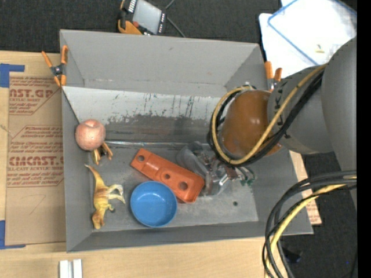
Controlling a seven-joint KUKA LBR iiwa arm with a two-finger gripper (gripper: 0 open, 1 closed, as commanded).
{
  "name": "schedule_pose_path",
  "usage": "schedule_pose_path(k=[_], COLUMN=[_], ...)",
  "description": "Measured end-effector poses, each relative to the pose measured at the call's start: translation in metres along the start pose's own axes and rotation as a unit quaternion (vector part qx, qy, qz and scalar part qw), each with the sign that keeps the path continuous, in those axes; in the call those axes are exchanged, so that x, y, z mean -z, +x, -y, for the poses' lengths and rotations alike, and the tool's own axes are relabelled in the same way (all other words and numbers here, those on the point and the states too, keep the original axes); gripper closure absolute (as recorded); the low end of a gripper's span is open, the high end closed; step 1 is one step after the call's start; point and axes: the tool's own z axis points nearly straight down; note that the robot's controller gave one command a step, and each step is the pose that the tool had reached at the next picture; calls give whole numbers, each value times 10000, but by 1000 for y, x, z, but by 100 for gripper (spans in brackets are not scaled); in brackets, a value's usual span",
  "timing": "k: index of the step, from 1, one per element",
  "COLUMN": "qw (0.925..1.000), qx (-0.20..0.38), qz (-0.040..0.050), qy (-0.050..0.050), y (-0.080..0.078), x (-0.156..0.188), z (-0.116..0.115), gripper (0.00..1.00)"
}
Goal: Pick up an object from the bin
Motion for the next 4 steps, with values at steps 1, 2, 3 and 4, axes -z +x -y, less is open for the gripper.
schedule_pose_path(k=[1,2,3,4], qw=[10000,10000,10000,10000], qx=[-2,-2,-2,-2], qz=[2,2,2,2], qy=[1,1,1,1], y=[0,0,0,0], x=[0,0,0,0], z=[0,0,0,0], gripper=[100,100,100,100])
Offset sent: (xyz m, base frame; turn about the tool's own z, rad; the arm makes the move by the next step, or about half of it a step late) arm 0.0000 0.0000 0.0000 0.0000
